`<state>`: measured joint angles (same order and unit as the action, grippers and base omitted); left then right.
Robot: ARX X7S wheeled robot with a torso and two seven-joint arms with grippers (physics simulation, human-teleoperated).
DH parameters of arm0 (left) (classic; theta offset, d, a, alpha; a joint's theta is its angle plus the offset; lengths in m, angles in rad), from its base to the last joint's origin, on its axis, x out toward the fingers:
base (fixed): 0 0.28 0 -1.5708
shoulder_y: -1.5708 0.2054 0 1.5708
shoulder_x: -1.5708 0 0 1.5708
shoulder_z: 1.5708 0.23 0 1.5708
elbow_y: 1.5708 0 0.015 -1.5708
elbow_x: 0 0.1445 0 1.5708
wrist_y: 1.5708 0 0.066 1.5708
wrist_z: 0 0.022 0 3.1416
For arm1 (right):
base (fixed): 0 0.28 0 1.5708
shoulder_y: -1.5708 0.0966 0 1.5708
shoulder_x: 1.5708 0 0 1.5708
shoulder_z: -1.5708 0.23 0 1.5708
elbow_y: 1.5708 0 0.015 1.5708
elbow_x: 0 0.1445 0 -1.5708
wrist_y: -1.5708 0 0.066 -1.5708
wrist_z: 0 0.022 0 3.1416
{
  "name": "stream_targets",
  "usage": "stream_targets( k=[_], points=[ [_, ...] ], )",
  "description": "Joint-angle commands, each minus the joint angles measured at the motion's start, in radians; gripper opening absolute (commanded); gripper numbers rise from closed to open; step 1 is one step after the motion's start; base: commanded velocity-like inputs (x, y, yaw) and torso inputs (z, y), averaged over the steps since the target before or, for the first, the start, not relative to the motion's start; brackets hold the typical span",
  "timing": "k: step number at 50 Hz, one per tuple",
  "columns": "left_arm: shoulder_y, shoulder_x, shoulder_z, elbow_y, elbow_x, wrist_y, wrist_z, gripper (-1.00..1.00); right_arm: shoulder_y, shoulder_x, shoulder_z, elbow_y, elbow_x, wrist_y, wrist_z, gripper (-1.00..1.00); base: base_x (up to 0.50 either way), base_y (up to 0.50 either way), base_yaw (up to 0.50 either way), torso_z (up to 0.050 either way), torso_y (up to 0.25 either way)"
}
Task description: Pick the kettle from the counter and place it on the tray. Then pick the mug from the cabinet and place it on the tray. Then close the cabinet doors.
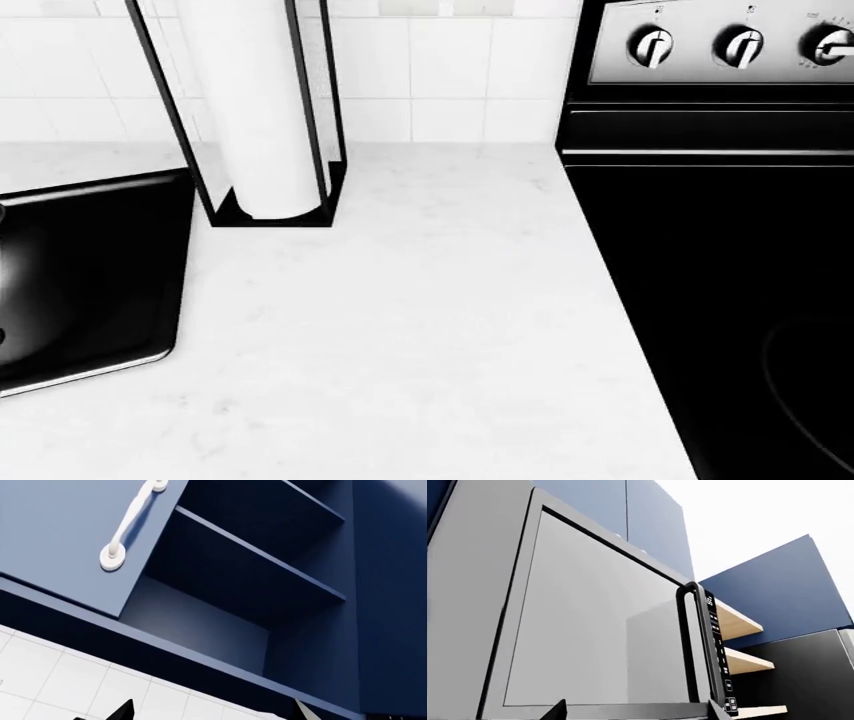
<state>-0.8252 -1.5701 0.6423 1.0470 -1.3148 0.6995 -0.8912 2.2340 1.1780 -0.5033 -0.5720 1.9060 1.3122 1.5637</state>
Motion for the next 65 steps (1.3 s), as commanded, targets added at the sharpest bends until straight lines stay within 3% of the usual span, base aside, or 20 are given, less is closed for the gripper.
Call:
stream_targets(
  k=[1,7,12,20,30,40,51,65],
  points=[
    [0.011,0.0,0.008,0.0,0.01,0.011,0.005,1.0,0.122,-0.239,0.079,0.181,-0.245,0.258,-0.122,1.0,0.0,0.0,0.0,0.0,0.0],
    [0.03,0.0,0.025,0.0,0.032,0.033,0.002,1.0,0.122,-0.371,0.096,0.186,-0.557,0.258,-0.372,1.0,0.0,0.0,0.0,0.0,0.0],
    [0.039,0.0,0.033,0.0,0.045,0.036,0.009,1.0,0.122,-0.499,0.153,0.253,-0.616,0.258,-0.428,1.0,0.0,0.0,0.0,0.0,0.0],
    [0.049,0.0,0.041,0.0,0.058,0.046,0.01,1.0,0.122,-0.657,0.144,0.288,-0.963,0.258,-0.677,1.0,0.0,0.0,0.0,0.0,0.0],
    [0.067,0.0,0.054,0.0,0.083,0.066,0.0,1.0,0.12,-0.879,0.224,0.291,-1.565,0.244,-1.222,1.0,0.0,0.0,0.0,0.001,0.0],
    [0.088,0.0,0.072,0.0,0.116,0.081,-0.006,1.0,0.06,-0.976,0.262,0.406,-1.535,0.091,-1.304,1.0,0.0,0.0,0.0,0.001,0.0],
    [0.116,0.0,0.094,-0.003,0.163,0.11,-0.031,1.0,-0.005,-1.065,0.314,0.434,-1.491,0.035,-1.316,1.0,0.0,0.0,0.0,0.001,0.001],
    [0.154,0.0,0.125,-0.022,0.208,0.154,-0.029,1.0,-0.085,-1.126,0.264,0.493,-1.469,-0.03,-1.32,1.0,0.0,0.0,0.0,0.0,0.001]
  ],
)
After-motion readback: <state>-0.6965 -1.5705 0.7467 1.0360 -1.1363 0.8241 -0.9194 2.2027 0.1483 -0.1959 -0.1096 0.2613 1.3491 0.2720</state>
